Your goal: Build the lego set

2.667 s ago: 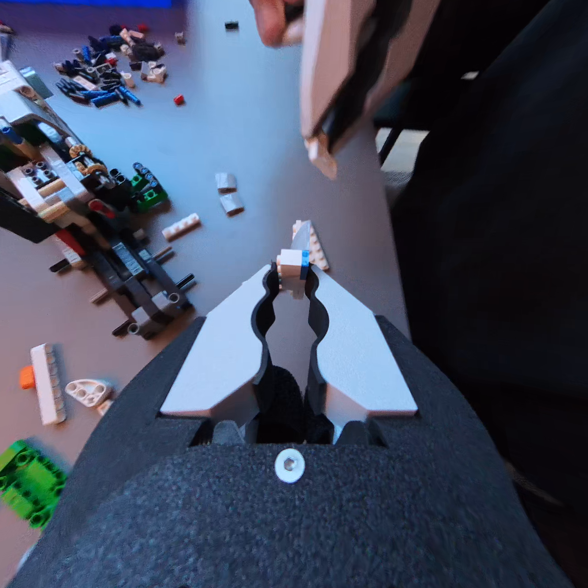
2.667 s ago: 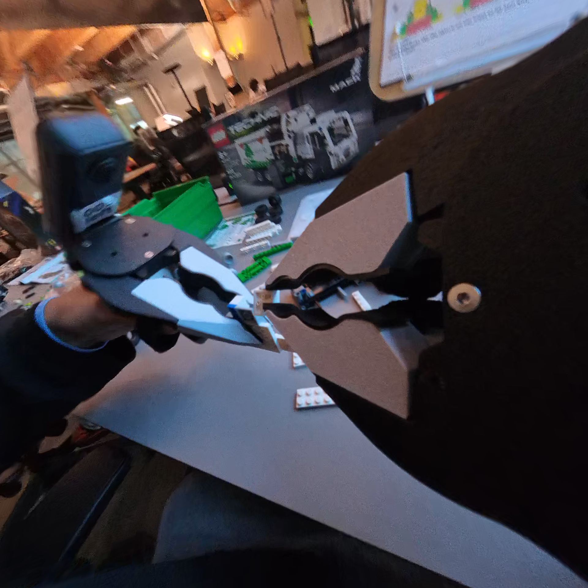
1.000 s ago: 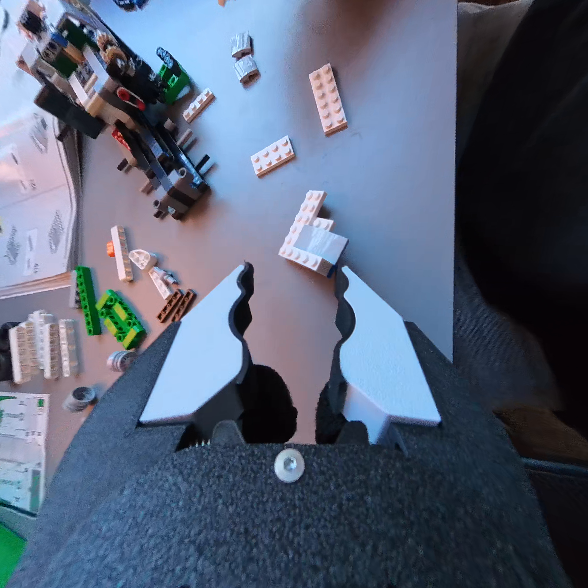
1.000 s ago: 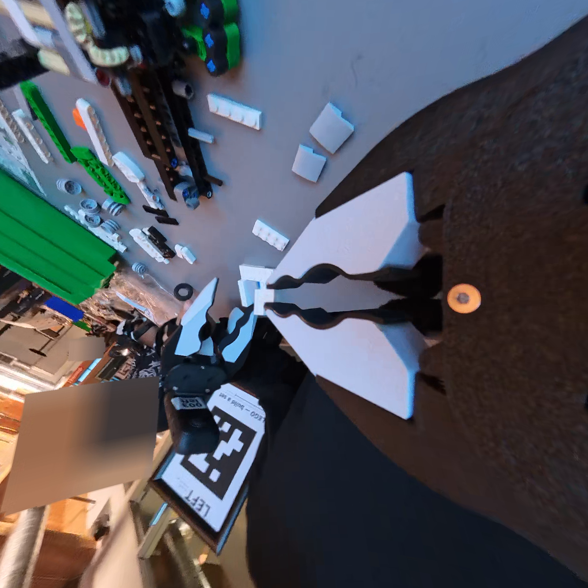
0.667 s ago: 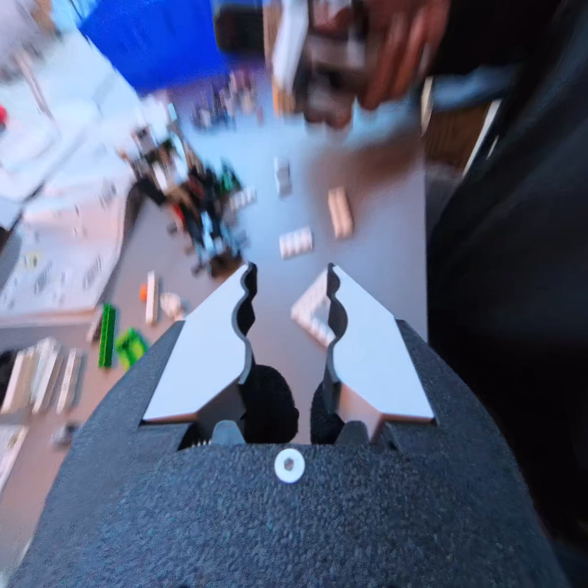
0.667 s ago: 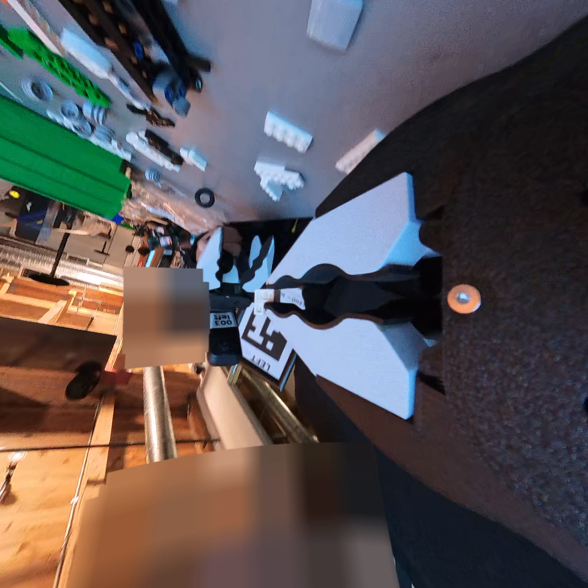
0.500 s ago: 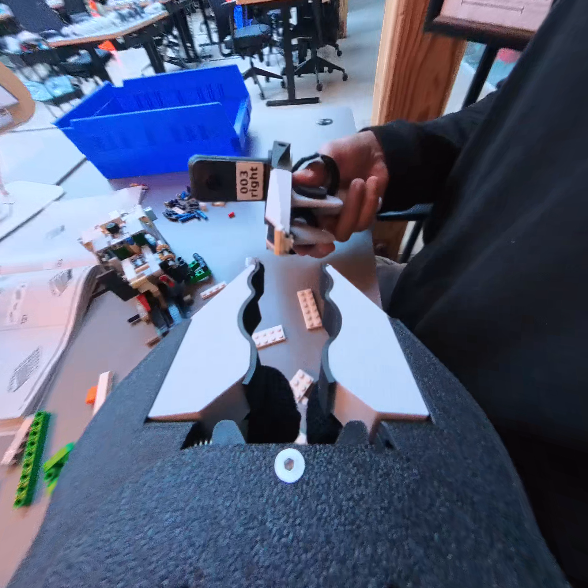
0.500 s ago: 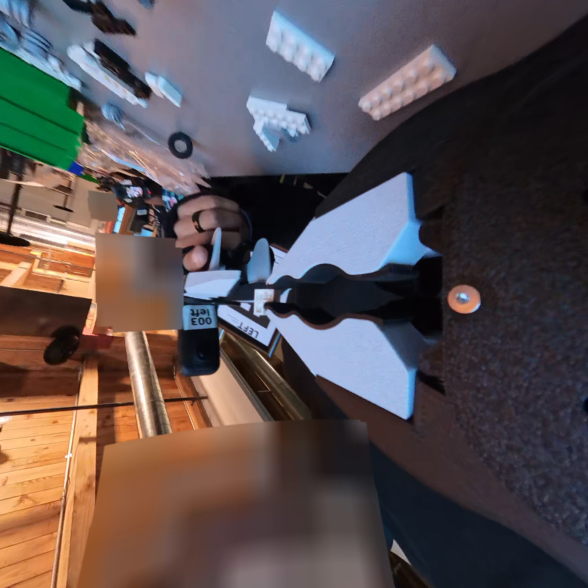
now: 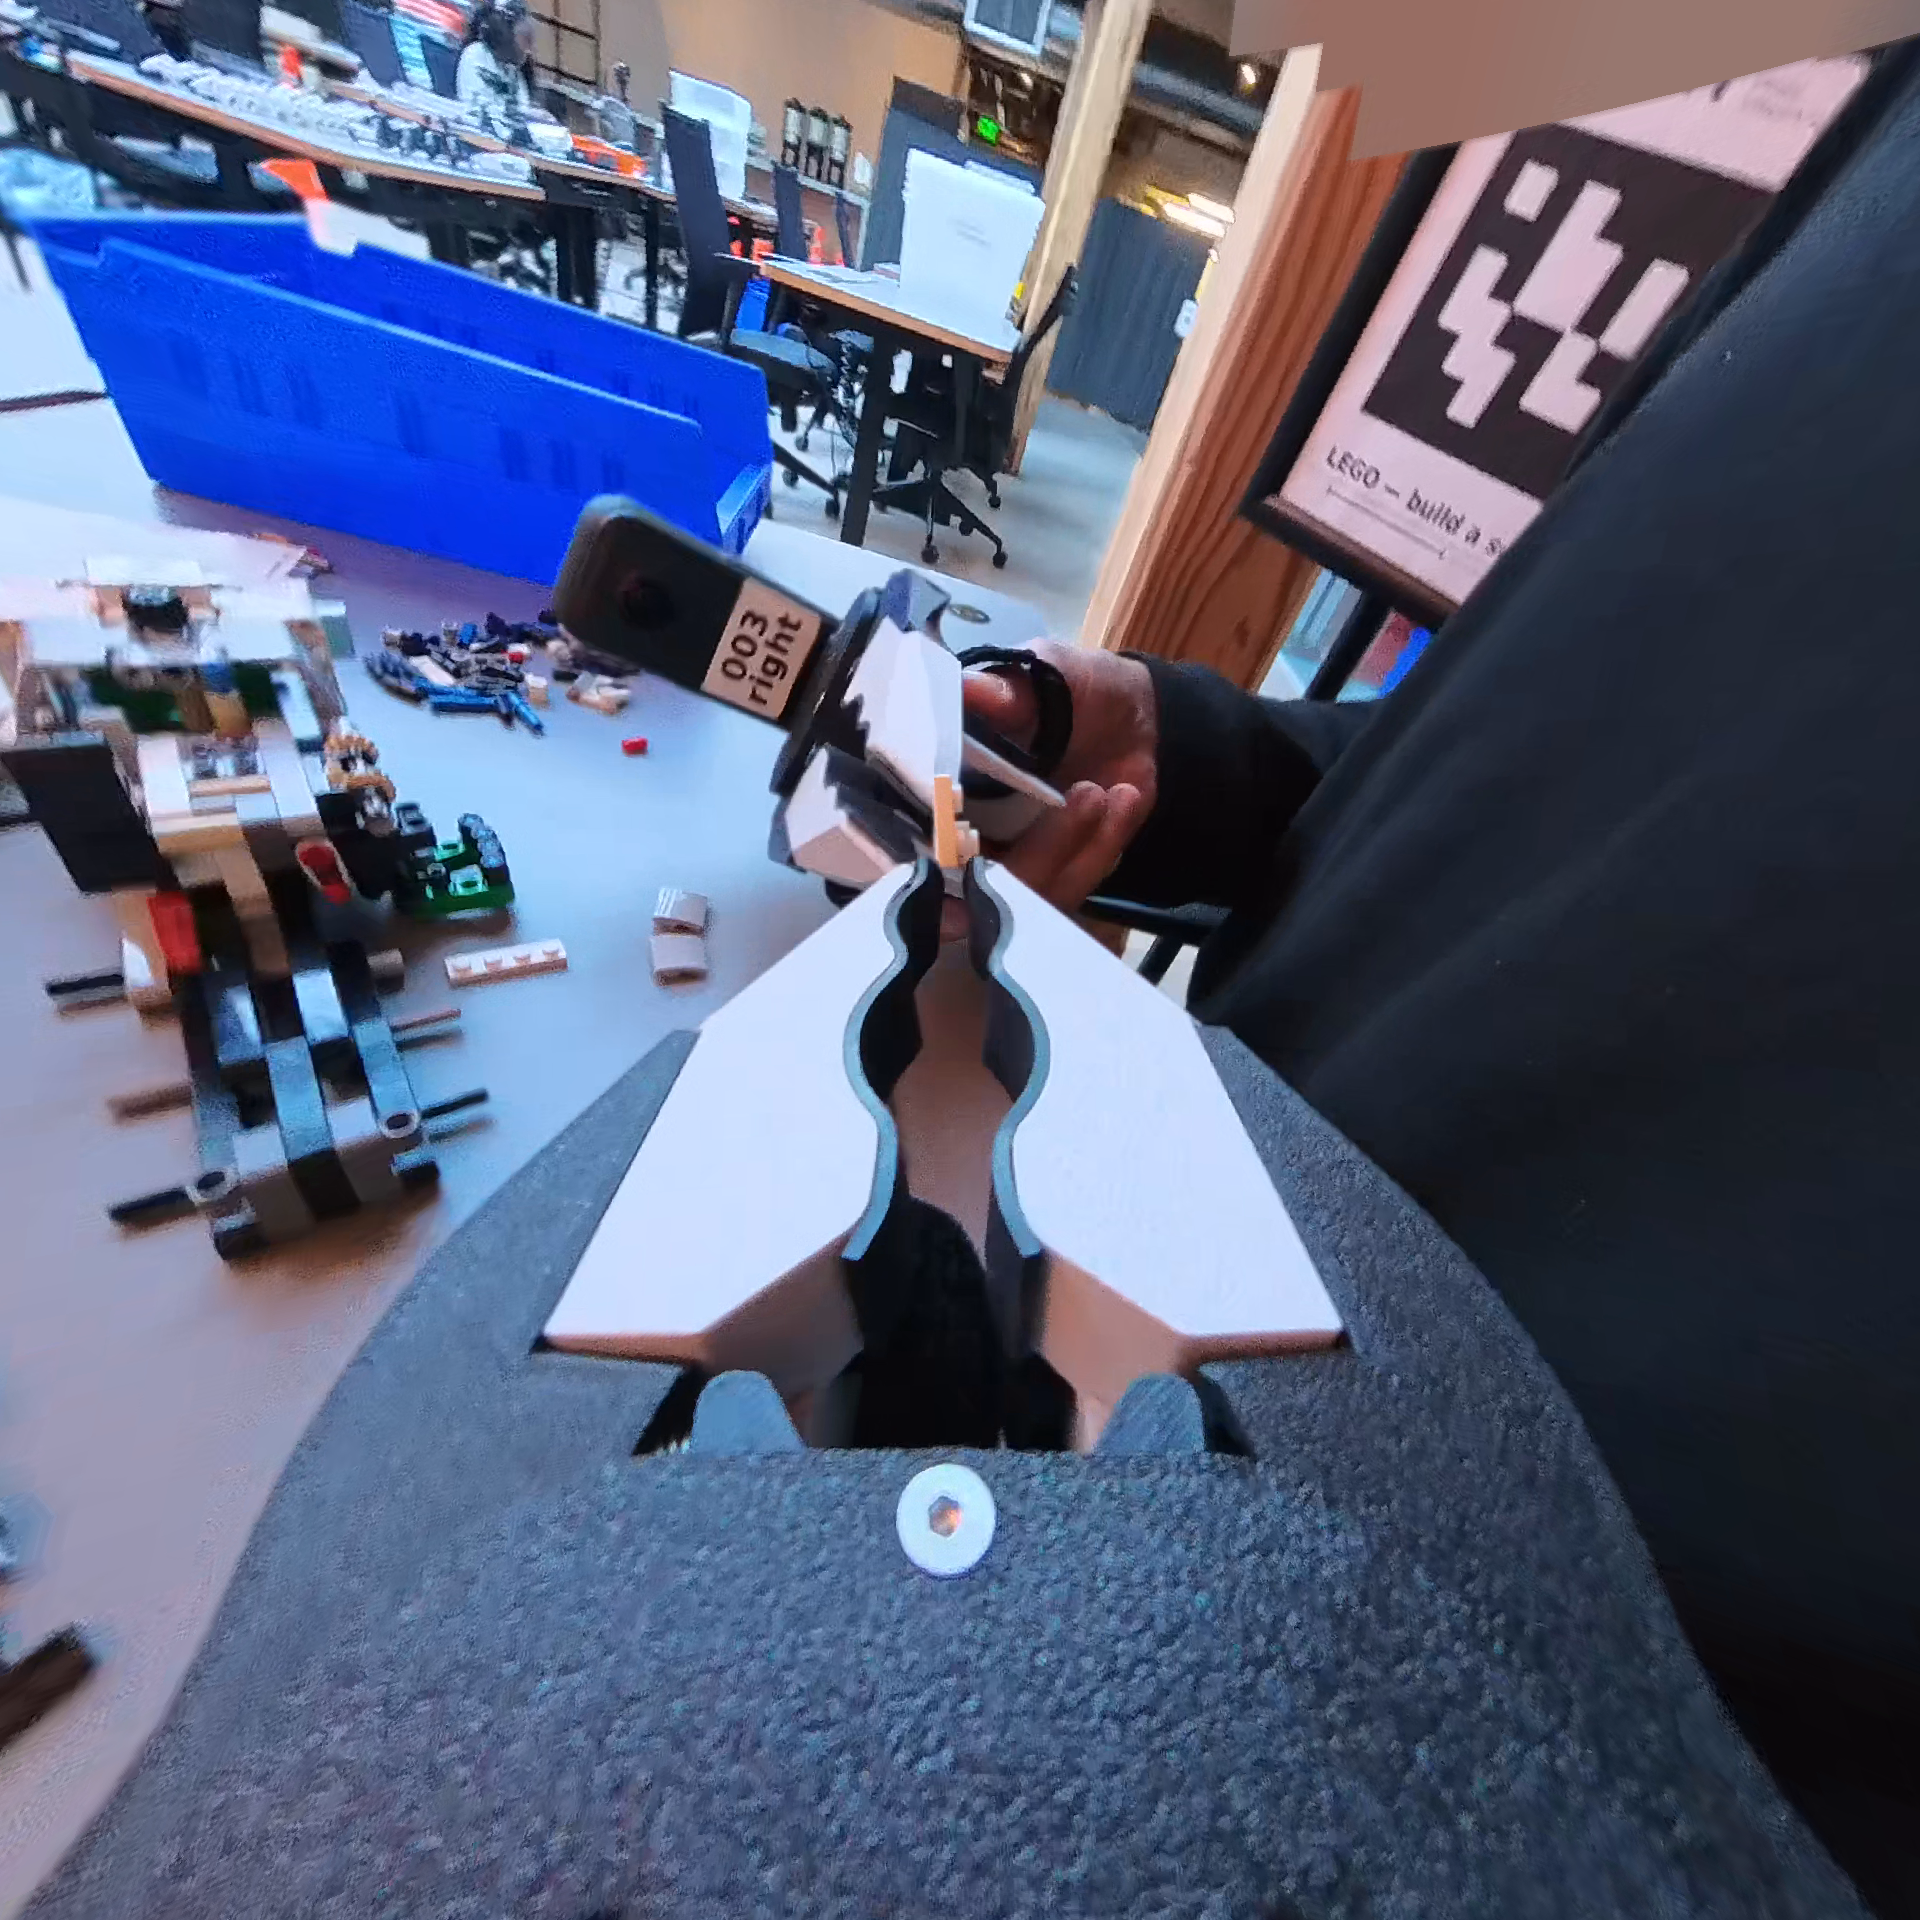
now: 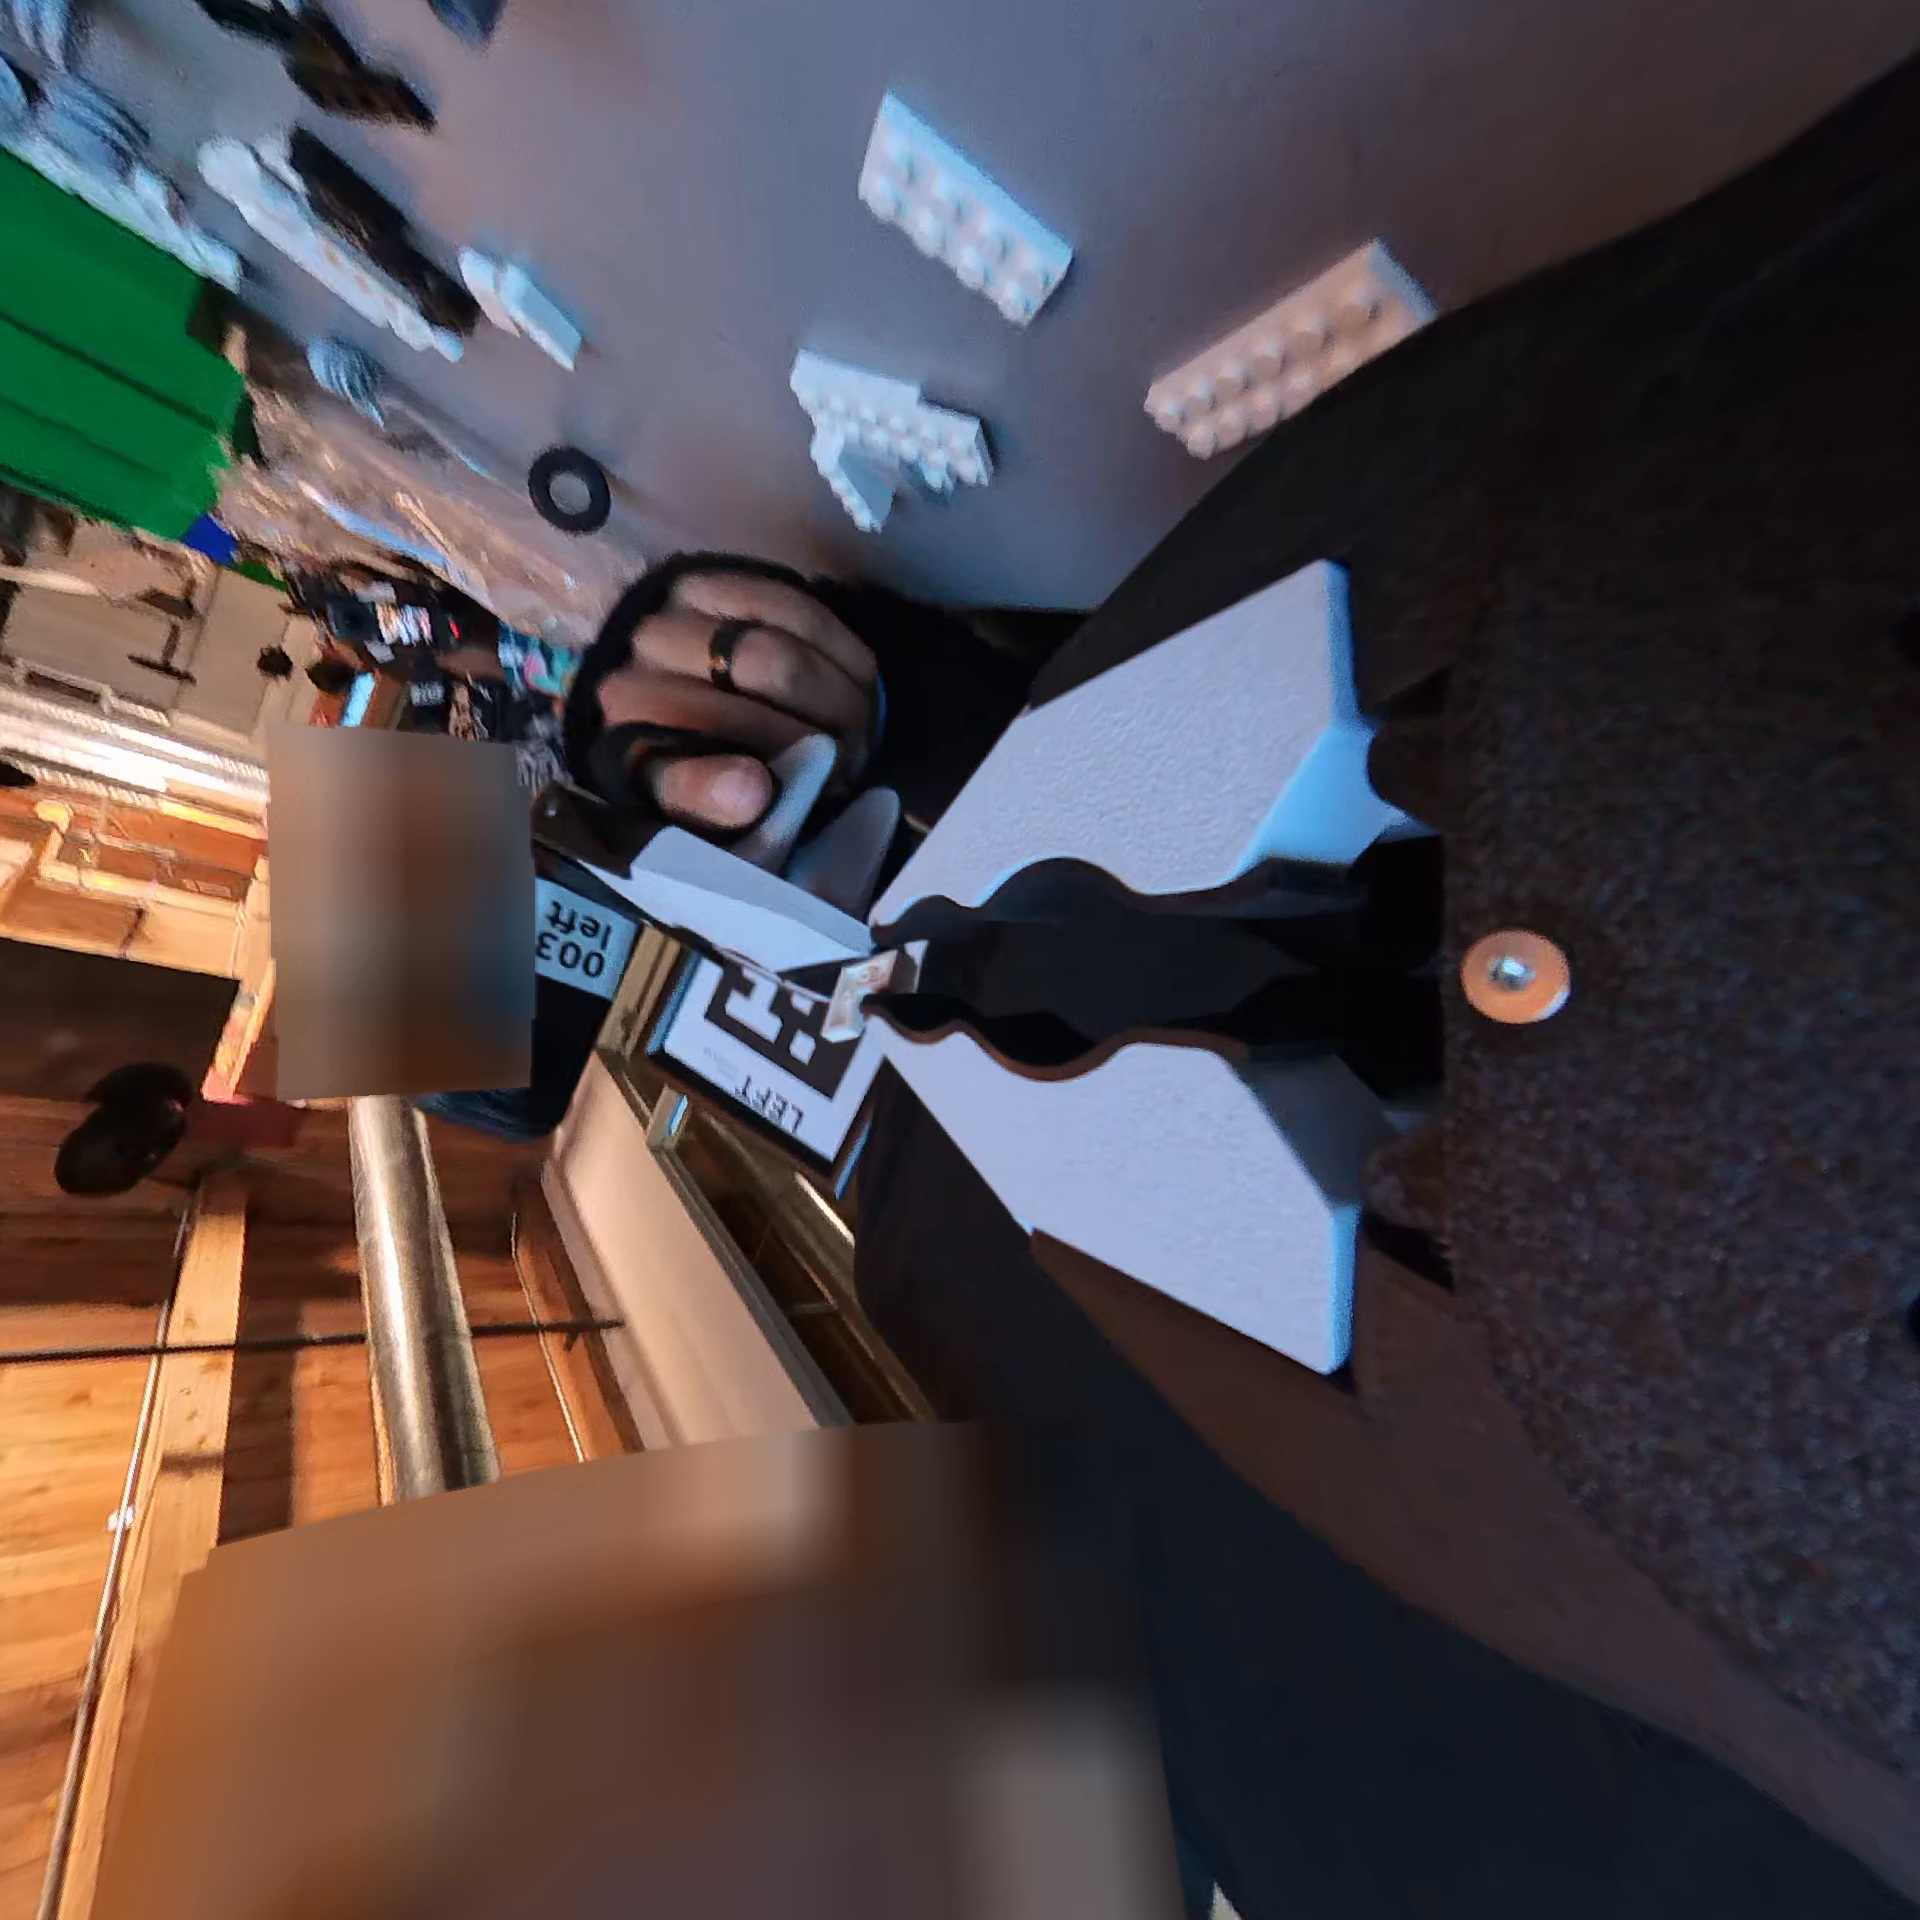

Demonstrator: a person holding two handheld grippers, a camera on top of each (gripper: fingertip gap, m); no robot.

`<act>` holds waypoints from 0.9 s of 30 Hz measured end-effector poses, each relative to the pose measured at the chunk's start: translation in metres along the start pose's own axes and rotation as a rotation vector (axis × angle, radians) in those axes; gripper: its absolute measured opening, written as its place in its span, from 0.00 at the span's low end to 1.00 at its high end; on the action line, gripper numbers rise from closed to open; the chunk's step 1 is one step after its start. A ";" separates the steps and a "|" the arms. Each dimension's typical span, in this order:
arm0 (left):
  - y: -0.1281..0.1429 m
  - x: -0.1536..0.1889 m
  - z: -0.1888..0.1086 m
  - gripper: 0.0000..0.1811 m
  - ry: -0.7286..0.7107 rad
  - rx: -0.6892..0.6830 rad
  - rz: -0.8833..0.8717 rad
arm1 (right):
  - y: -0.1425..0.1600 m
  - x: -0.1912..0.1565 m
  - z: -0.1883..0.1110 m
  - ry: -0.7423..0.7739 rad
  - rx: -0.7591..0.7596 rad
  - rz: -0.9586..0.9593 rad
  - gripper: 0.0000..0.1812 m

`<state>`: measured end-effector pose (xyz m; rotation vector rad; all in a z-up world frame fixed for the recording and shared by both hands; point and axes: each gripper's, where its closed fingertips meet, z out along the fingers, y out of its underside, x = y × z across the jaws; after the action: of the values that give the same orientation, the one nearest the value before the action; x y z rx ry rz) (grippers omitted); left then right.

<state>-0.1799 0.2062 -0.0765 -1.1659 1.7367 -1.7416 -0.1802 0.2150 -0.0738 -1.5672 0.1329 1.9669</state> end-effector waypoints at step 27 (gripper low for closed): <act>0.090 -0.066 -0.039 0.14 -0.620 -0.398 -0.138 | -0.019 0.084 -0.047 0.891 -0.288 -0.851 0.04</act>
<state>-0.1972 0.2698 -0.1751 -1.7940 1.6557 -0.9433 -0.1394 0.2433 -0.1588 -2.1052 -0.4152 0.5905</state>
